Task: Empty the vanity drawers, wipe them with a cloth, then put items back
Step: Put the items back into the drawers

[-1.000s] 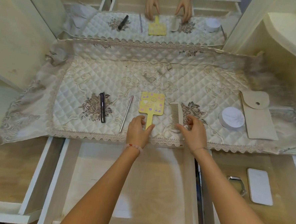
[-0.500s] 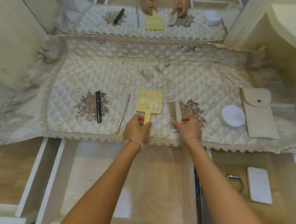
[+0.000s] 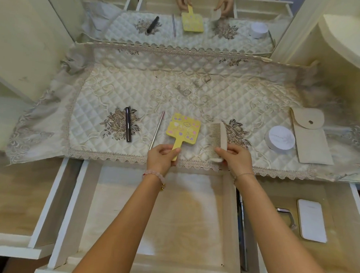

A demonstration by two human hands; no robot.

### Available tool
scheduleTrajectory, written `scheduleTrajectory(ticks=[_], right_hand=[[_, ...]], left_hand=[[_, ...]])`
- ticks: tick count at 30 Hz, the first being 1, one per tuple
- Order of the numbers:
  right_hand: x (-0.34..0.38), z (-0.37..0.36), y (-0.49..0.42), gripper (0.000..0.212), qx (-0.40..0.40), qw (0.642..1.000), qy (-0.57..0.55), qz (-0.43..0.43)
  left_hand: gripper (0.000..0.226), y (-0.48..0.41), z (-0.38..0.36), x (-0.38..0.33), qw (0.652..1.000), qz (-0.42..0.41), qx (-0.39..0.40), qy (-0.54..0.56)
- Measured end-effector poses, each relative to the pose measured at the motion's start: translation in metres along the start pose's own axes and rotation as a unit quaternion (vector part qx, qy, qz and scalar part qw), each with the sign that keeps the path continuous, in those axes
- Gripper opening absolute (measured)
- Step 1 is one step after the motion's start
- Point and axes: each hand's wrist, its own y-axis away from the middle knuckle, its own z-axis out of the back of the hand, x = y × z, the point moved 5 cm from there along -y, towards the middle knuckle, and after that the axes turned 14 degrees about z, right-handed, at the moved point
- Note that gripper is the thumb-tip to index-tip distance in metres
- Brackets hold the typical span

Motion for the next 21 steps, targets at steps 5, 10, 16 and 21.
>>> scheduleTrajectory(ticks=[5, 10, 16, 21], right_hand=[[0.006, 0.012, 0.035, 0.013, -0.016, 1.0, -0.012, 0.019], [0.008, 0.015, 0.073, 0.023, 0.014, 0.999, -0.001, 0.033], [0.013, -0.007, 0.104, 0.019, 0.069, 0.996, -0.008, 0.048], [0.004, -0.053, 0.13, 0.009, 0.14, 0.989, -0.004, 0.037]], left_hand=[[0.01, 0.038, 0.022, 0.016, 0.998, -0.007, 0.008, 0.059], [0.018, 0.074, 0.046, 0.033, 0.995, -0.017, 0.002, 0.094], [0.016, 0.114, 0.079, 0.053, 0.991, -0.024, -0.013, 0.133], [0.013, 0.144, 0.128, 0.074, 0.981, -0.036, -0.067, 0.181]])
